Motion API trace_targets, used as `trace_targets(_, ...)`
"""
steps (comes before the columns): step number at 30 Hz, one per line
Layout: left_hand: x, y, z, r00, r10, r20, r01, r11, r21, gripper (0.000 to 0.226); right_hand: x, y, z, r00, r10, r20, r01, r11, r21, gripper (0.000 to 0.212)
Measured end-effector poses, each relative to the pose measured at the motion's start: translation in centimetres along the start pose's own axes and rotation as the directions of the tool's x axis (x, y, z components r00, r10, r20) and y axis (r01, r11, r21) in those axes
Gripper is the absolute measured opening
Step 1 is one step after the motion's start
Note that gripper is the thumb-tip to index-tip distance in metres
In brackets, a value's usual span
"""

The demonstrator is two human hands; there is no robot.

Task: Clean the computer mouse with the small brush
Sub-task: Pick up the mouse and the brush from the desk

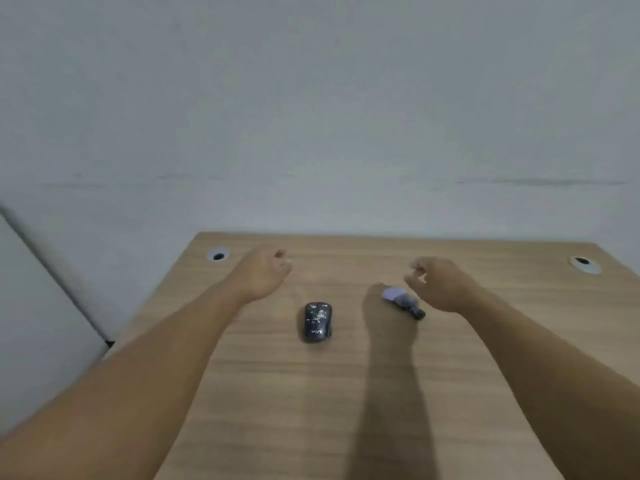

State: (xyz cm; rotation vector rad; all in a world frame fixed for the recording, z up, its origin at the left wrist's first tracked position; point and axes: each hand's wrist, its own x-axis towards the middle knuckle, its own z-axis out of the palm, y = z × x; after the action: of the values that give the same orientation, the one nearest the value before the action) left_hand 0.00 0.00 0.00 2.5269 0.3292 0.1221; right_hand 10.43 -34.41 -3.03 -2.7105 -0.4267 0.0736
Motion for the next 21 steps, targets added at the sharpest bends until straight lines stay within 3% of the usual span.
trace_targets(3, -3.5, -1.0, 2.2, 0.998, 0.012, -0.061, -0.016, 0.999, -0.052, 0.048, -3.0, 0.3, 1.8, 0.995, 0.019, -0.096, -0.018, 1.0, 0.009, 0.046)
trace_targets(7, -9.4, -1.9, 4.8, 0.999, -0.043, -0.01, 0.042, 0.995, -0.086, 0.059, -7.6, 0.5, 4.5, 0.996, 0.035, -0.077, -0.033, 0.999, 0.023, 0.032)
trace_targets(14, -13.8, -4.2, 8.4, 0.997, -0.056, 0.056, 0.058, 0.998, -0.033, 0.095, -10.5, -0.5, 7.6, 0.993, 0.112, -0.027, -0.112, 0.993, -0.02, 0.062)
trace_targets(21, -12.7, -4.8, 11.1, 1.0, -0.024, 0.01, 0.024, 0.999, 0.036, 0.113, -9.7, 0.3, 9.4, 0.992, 0.082, -0.092, -0.082, 0.997, 0.01, 0.052)
